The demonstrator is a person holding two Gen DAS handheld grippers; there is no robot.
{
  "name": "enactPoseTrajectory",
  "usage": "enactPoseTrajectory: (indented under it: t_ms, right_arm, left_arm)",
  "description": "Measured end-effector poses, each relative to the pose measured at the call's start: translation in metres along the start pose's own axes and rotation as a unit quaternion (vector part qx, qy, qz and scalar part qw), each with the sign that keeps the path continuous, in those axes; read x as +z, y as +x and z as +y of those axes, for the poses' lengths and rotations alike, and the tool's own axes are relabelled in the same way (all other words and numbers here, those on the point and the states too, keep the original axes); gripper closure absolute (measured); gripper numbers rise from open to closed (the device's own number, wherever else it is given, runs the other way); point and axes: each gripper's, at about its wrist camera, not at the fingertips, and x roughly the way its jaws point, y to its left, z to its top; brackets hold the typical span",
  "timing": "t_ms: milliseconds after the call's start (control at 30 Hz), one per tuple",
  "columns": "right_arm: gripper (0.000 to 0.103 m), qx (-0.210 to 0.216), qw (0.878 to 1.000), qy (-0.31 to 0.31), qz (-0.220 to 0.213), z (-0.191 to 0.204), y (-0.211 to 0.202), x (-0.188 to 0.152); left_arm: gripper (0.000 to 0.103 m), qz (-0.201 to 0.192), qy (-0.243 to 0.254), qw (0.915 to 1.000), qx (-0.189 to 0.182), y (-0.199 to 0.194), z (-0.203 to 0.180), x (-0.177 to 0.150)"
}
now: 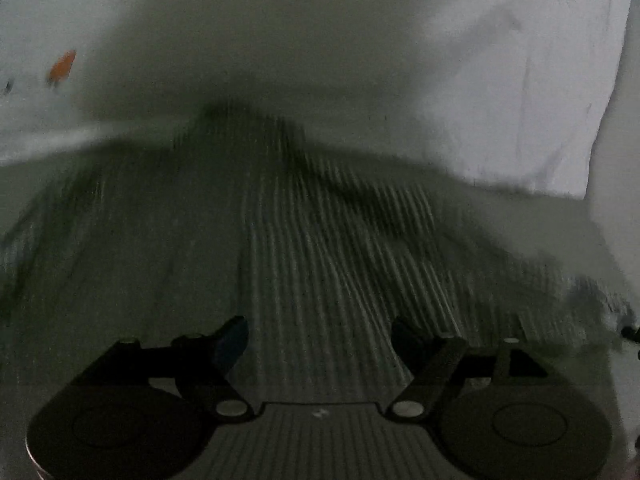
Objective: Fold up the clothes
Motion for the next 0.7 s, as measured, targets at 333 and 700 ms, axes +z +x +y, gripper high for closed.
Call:
enactPoseTrajectory:
  t_ms: [333, 700]
  right_arm:
    - [0.091, 0.016, 0.998, 0.069, 0.000, -0.063, 0.062, 0.023]
    - [0.080, -0.107, 0.983, -0.146, -0.021, -0.049, 0.017, -0.021]
  left_arm:
    - [0.023, 0.051, 0.033, 0.9969, 0.050, -0.029, -0.048, -0.020]
    - [0.023, 0.039, 0.005, 0.9969, 0.069, -0.053, -0.030, 0.001]
